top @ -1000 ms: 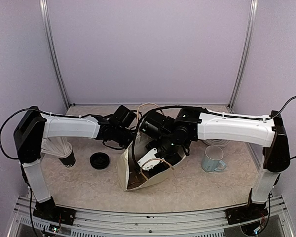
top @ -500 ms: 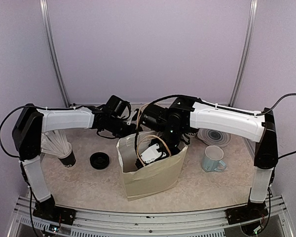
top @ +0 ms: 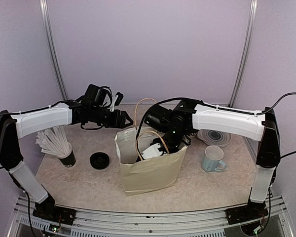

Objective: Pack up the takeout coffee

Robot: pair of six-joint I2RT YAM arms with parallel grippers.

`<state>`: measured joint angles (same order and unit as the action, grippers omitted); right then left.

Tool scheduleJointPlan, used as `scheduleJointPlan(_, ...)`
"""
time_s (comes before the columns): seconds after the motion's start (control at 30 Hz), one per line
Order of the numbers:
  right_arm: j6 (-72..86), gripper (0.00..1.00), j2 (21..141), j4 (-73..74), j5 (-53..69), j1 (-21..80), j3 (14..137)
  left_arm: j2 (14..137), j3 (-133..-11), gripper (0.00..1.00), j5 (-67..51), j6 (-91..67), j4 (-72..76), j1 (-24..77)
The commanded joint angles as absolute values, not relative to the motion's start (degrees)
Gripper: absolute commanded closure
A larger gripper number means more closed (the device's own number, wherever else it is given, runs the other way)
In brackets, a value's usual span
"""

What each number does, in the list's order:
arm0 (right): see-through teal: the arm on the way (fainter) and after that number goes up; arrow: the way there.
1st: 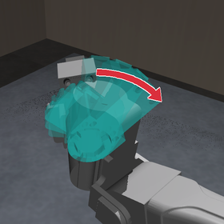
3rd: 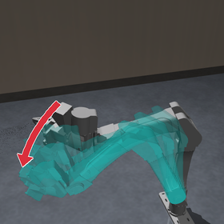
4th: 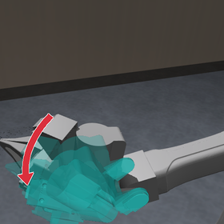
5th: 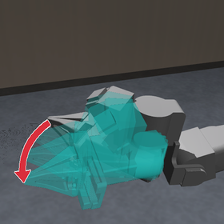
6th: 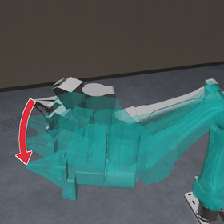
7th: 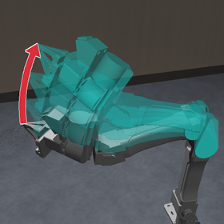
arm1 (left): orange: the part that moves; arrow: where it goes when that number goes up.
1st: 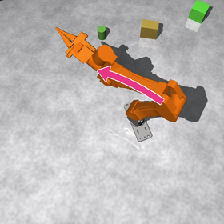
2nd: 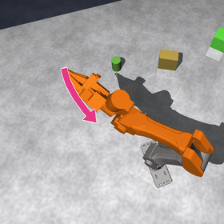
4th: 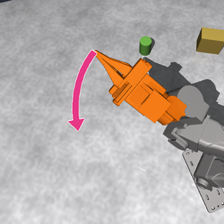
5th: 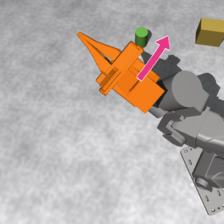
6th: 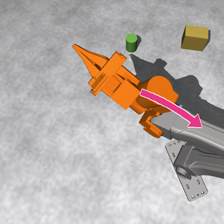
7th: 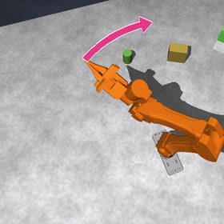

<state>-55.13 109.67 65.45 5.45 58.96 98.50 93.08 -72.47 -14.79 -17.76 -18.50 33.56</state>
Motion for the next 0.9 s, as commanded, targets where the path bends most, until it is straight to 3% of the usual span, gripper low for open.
scheduleJointPlan(0.0,-54.85,0.51,111.92,63.31,4.53,58.18,96.26,91.82,-70.73,0.29,-14.68,-18.54,-17.60,33.66)
scheduleJointPlan(0.2,-54.51,0.37,112.14,69.03,7.56,58.10,103.60,90.41,-71.67,0.29,-13.76,-17.70,-19.34,33.66)
scheduleJointPlan(0.43,-53.06,0.01,112.79,76.19,8.75,58.10,112.75,88.68,-72.69,0.28,-12.92,-16.69,-21.53,33.66)
scheduleJointPlan(0.87,-50.87,0.01,108.88,72.17,5.50,56.16,113.47,83.98,-74.01,0.28,-14.51,-16.17,-22.18,35.62)
